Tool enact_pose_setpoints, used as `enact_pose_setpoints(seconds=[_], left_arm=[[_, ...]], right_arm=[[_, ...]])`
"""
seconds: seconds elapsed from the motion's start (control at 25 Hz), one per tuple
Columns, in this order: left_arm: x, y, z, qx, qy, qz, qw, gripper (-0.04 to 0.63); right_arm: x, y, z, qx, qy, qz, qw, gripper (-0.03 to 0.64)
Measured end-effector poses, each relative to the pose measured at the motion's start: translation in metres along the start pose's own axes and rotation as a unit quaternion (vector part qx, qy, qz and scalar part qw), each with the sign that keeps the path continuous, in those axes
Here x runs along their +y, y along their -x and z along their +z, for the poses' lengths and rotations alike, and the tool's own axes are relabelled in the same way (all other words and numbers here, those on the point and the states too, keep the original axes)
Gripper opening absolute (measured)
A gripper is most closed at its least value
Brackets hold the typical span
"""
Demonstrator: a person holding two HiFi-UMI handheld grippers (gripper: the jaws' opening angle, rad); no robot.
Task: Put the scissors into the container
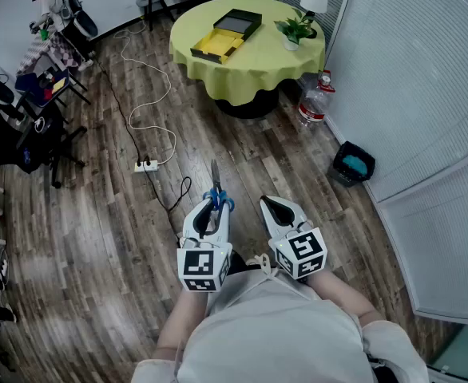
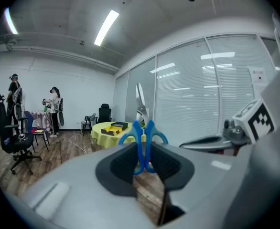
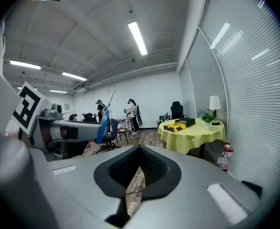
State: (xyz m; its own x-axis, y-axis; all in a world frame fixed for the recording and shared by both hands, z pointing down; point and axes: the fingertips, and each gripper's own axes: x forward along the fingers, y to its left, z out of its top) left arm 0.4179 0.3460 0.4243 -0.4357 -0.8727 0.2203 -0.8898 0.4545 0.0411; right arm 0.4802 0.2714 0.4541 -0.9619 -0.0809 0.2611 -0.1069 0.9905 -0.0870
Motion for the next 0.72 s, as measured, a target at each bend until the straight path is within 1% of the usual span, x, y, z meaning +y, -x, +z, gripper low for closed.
enact_pose_setpoints(seconds=[0.24, 0.44, 0.72], left_arm=[[-0.004, -0.008, 0.001, 0.000, 0.001, 0.000, 1.0000, 0.084], [-0.004, -0.015, -0.005, 0.010, 0.003, -0.004, 0.9999, 0.084], [0.000, -0.031, -0.013, 0.021, 0.010, -0.014, 0.9996, 0.084]], right_arm=[[-0.012, 0.000, -0.003, 0.004, -0.007, -0.006, 1.000, 0.000], [-0.015, -0.004, -0.007, 0.011, -0.011, -0.005, 1.000, 0.000], [-0.031, -0.013, -0.016, 0.021, -0.037, -0.027, 0.999, 0.000]])
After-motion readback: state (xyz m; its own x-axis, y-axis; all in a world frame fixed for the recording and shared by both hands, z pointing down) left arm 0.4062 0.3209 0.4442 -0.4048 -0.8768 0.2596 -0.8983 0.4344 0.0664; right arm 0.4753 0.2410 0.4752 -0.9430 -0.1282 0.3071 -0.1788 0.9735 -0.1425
